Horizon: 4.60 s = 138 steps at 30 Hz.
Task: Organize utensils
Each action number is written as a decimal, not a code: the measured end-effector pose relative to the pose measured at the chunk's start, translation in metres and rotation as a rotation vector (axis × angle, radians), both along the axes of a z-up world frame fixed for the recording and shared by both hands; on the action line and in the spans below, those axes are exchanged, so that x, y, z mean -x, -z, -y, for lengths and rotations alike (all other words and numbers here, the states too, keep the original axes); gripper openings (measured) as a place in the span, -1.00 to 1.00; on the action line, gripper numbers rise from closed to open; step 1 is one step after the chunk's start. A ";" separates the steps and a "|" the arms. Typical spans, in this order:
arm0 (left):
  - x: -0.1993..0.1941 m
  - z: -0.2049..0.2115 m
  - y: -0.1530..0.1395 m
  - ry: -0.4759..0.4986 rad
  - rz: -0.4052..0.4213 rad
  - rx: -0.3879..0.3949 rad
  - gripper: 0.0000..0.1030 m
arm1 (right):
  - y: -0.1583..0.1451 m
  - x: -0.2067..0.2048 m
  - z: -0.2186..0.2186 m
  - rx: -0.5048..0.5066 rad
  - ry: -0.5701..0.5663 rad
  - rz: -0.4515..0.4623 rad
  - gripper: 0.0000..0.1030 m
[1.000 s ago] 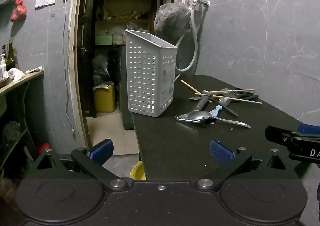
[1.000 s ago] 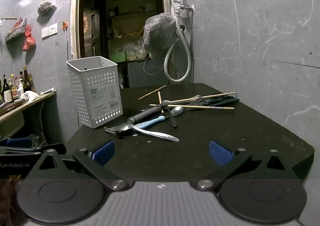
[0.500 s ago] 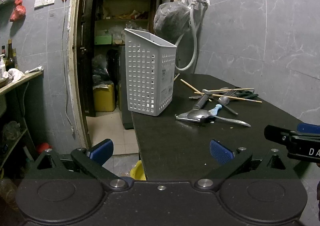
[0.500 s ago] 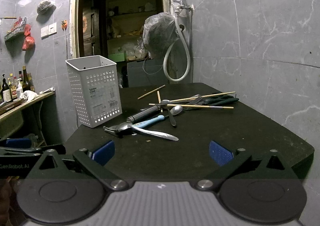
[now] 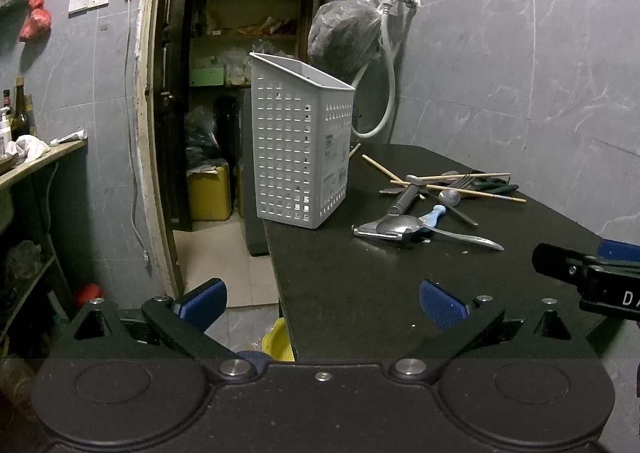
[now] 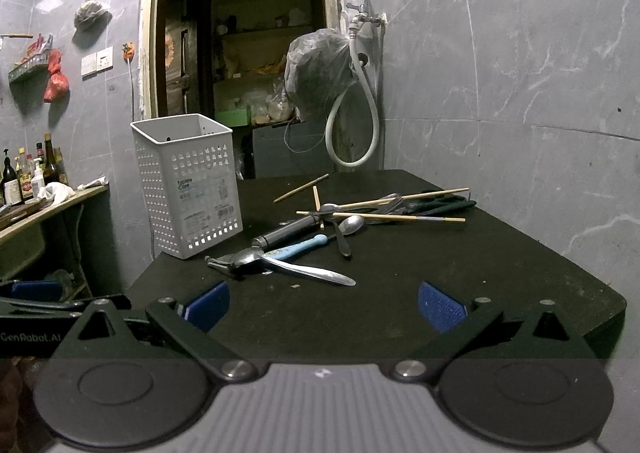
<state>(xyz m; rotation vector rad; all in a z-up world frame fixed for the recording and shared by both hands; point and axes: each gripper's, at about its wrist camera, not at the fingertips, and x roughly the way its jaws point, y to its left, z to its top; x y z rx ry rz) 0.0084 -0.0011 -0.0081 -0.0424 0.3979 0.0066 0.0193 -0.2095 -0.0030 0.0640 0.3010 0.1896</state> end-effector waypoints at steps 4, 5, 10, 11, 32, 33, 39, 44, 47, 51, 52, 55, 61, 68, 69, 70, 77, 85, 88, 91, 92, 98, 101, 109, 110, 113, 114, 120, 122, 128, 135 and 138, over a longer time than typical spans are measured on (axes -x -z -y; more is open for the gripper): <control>0.000 -0.001 -0.001 0.001 -0.003 0.003 0.99 | 0.000 0.000 0.000 0.000 0.001 -0.002 1.00; 0.000 -0.001 -0.001 0.002 -0.003 0.003 0.99 | 0.000 0.000 0.000 0.000 0.000 -0.002 1.00; -0.001 -0.001 -0.001 0.003 -0.005 0.002 0.99 | 0.000 0.000 0.000 0.003 0.000 -0.002 1.00; -0.001 -0.001 -0.001 0.003 -0.005 0.002 0.99 | 0.000 0.000 0.000 0.003 0.000 -0.002 1.00; -0.002 0.000 -0.002 0.012 -0.014 -0.009 0.99 | 0.001 -0.001 -0.001 0.007 0.001 -0.005 1.00; -0.002 0.000 -0.002 0.012 -0.014 -0.009 0.99 | 0.001 -0.001 -0.001 0.007 0.001 -0.005 1.00; -0.002 0.000 -0.002 0.012 -0.016 -0.011 0.99 | 0.002 -0.002 -0.001 0.007 0.002 -0.008 1.00; -0.003 0.001 -0.002 0.015 -0.017 -0.014 0.99 | 0.003 -0.003 -0.002 0.008 0.002 -0.009 1.00; -0.003 0.001 -0.002 0.015 -0.017 -0.014 0.99 | 0.003 -0.003 -0.002 0.008 0.002 -0.011 1.00; -0.003 0.001 -0.002 0.016 -0.018 -0.014 0.99 | 0.003 -0.004 -0.002 0.008 0.003 -0.011 1.00; -0.003 0.001 -0.002 0.016 -0.019 -0.014 0.99 | 0.004 -0.004 -0.002 0.008 0.003 -0.012 1.00; -0.004 0.001 -0.002 0.017 -0.023 -0.015 0.99 | 0.004 -0.004 -0.003 0.009 0.002 -0.014 1.00; -0.009 -0.001 -0.001 0.023 -0.026 -0.009 0.99 | 0.006 -0.006 -0.003 0.007 0.002 -0.018 1.00; -0.023 -0.013 -0.003 0.048 0.053 -0.006 0.99 | -0.014 -0.029 0.008 -0.104 -0.030 0.004 1.00; -0.027 -0.015 -0.004 0.058 0.067 -0.004 0.99 | -0.016 -0.034 0.011 -0.129 -0.031 0.002 1.00; -0.031 -0.018 -0.004 0.072 0.075 0.000 0.99 | -0.017 -0.041 0.013 -0.152 -0.030 -0.004 1.00; -0.082 -0.047 -0.005 0.295 -0.057 0.128 0.99 | -0.015 -0.088 0.023 -0.246 -0.010 -0.039 1.00; -0.118 -0.054 -0.034 0.113 0.137 -0.010 0.99 | -0.011 -0.119 0.024 -0.335 -0.033 -0.038 1.00; -0.134 -0.061 -0.038 0.108 0.153 0.017 0.99 | -0.006 -0.126 0.023 -0.340 -0.047 -0.061 1.00; -0.146 -0.065 -0.041 0.127 0.165 0.032 0.99 | -0.002 -0.131 0.022 -0.344 -0.055 -0.063 1.00; -0.148 -0.065 -0.041 0.134 0.170 0.027 0.99 | -0.001 -0.132 0.022 -0.348 -0.057 -0.059 1.00; -0.170 -0.064 -0.039 0.163 0.143 0.031 0.99 | 0.003 -0.136 0.018 -0.341 -0.067 -0.059 1.00; -0.180 -0.064 -0.037 0.148 0.102 0.060 0.99 | 0.004 -0.138 0.018 -0.352 -0.068 -0.071 1.00; -0.191 -0.067 -0.026 0.165 0.049 0.135 0.59 | 0.005 -0.139 0.020 -0.369 -0.079 -0.082 1.00; -0.190 -0.067 -0.025 0.159 0.054 0.135 0.58 | 0.005 -0.138 0.019 -0.363 -0.090 -0.080 1.00; -0.187 -0.066 -0.024 0.152 0.060 0.133 0.55 | 0.001 -0.137 0.014 -0.312 -0.131 -0.092 1.00; -0.185 -0.066 -0.024 0.151 0.062 0.130 0.55 | 0.000 -0.136 0.011 -0.283 -0.150 -0.093 1.00; -0.177 -0.064 -0.025 0.163 0.066 0.121 0.55 | -0.004 -0.125 -0.010 -0.082 -0.186 -0.075 1.00; -0.174 -0.063 -0.025 0.167 0.064 0.123 0.55 | -0.004 -0.120 -0.014 -0.052 -0.171 -0.066 1.00; -0.157 -0.060 -0.026 0.193 0.068 0.131 0.55 | -0.005 -0.118 -0.020 0.032 -0.158 -0.086 1.00; -0.124 -0.048 -0.022 0.182 0.090 0.132 0.55 | -0.005 -0.121 -0.039 0.319 -0.170 -0.087 0.97; -0.116 -0.045 -0.021 0.180 0.096 0.127 0.55 | -0.002 -0.122 -0.051 0.443 -0.189 -0.066 0.97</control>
